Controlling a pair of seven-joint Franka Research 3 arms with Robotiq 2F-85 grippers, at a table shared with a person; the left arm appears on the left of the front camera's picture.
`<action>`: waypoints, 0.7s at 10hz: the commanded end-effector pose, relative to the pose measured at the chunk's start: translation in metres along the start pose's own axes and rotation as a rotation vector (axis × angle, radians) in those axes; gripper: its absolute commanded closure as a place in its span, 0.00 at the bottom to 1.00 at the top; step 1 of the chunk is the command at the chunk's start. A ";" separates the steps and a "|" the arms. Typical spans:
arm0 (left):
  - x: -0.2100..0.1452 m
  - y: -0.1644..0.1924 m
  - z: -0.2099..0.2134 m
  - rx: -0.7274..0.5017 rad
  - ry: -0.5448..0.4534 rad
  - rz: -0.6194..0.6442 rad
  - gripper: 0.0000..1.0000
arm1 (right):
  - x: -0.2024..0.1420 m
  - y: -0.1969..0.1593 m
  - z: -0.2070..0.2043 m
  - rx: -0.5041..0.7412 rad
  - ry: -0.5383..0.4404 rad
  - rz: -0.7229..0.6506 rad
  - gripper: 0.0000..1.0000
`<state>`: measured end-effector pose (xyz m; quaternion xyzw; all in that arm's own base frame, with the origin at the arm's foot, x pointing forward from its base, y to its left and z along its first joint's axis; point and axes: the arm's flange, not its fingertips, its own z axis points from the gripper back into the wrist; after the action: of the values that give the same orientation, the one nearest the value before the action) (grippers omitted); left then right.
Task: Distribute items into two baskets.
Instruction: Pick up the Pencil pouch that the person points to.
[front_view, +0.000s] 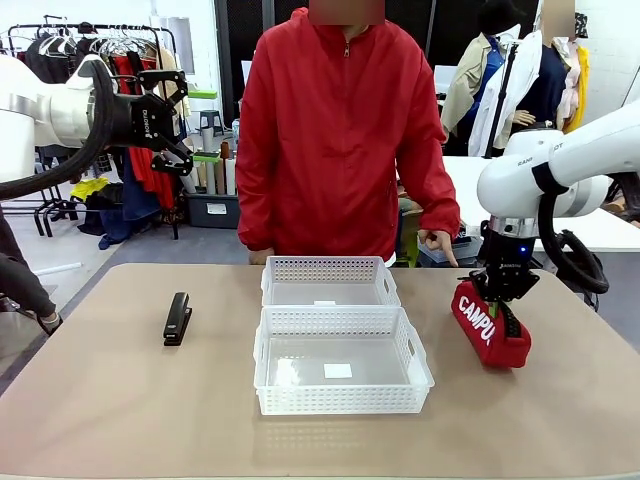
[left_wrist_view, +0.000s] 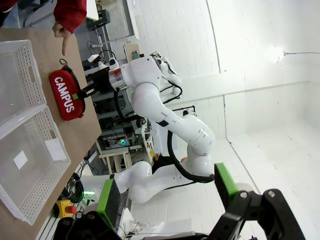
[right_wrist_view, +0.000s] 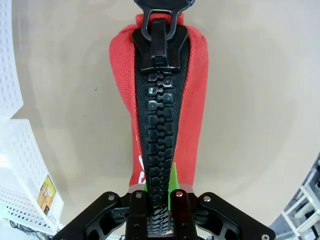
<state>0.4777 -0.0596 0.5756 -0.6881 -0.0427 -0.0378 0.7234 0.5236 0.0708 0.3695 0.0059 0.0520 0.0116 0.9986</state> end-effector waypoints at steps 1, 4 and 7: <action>0.000 -0.002 0.001 -0.001 -0.002 -0.003 0.00 | -0.007 0.006 0.019 -0.005 -0.004 0.028 1.00; 0.000 -0.002 0.001 -0.001 -0.002 -0.003 0.00 | -0.017 0.029 0.076 0.042 -0.076 0.049 1.00; 0.000 -0.002 0.001 -0.001 -0.002 -0.003 0.00 | -0.023 0.055 0.151 0.069 -0.179 0.072 1.00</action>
<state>0.4777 -0.0596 0.5756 -0.6881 -0.0426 -0.0378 0.7234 0.5102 0.1194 0.5098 0.0298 -0.0299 0.0482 0.9979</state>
